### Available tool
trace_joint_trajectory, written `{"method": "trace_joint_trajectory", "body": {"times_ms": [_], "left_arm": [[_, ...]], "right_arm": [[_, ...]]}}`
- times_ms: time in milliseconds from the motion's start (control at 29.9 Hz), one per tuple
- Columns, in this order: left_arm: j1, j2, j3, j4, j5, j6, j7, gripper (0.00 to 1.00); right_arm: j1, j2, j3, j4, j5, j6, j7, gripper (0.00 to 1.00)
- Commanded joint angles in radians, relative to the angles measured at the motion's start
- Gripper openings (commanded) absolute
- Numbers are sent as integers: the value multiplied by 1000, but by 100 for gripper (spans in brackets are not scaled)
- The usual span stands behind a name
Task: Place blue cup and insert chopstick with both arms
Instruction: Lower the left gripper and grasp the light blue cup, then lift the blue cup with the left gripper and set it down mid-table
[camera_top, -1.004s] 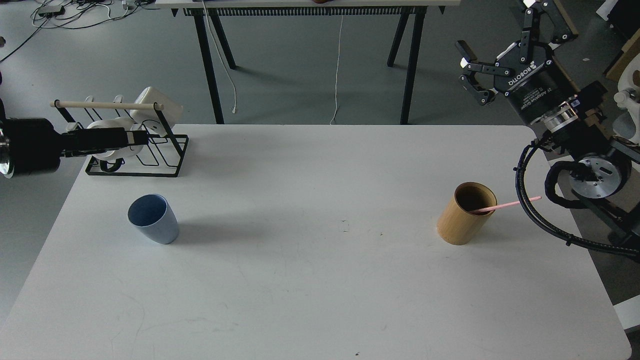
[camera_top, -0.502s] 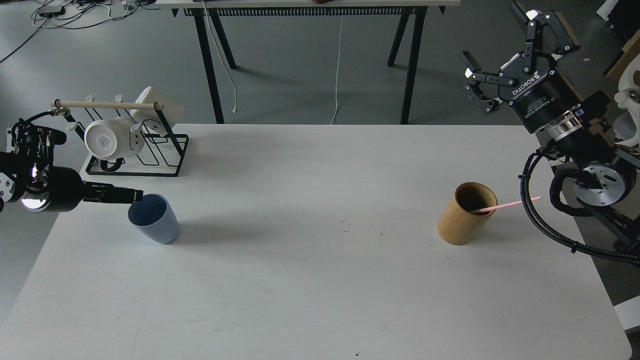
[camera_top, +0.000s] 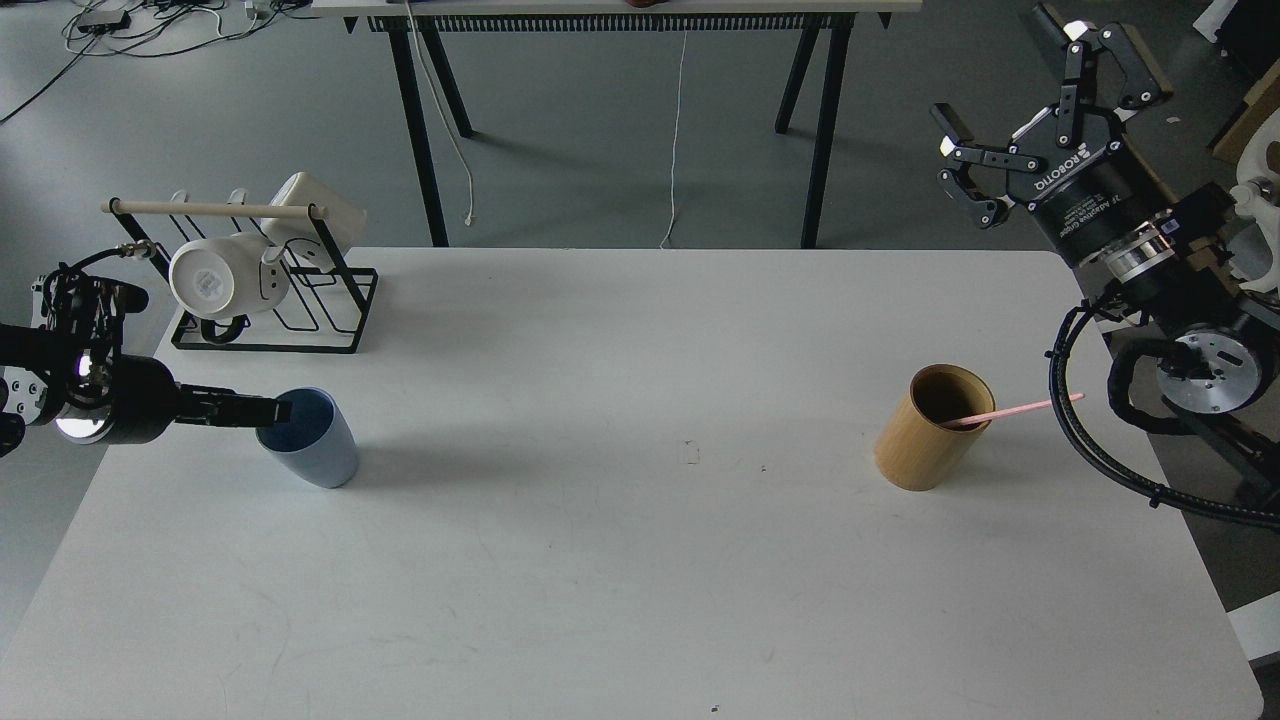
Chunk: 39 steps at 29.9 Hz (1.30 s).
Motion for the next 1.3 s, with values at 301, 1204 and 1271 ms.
{"method": "trace_joint_trajectory", "body": {"times_ms": [301,1204,1271], "left_arm": [[8,5,-1,-15,1,19,0,70],[23,55,-20,-143,-55,80,0,0],[19,83,-23,-188,-87,99,0,0]], "right_arm": [[-28,-1,1,-1,0,0,0,99],[-42,-1,3,-15,0,-2,0,99],[-42,-1,3,-15,0,-2,0,99]]}}
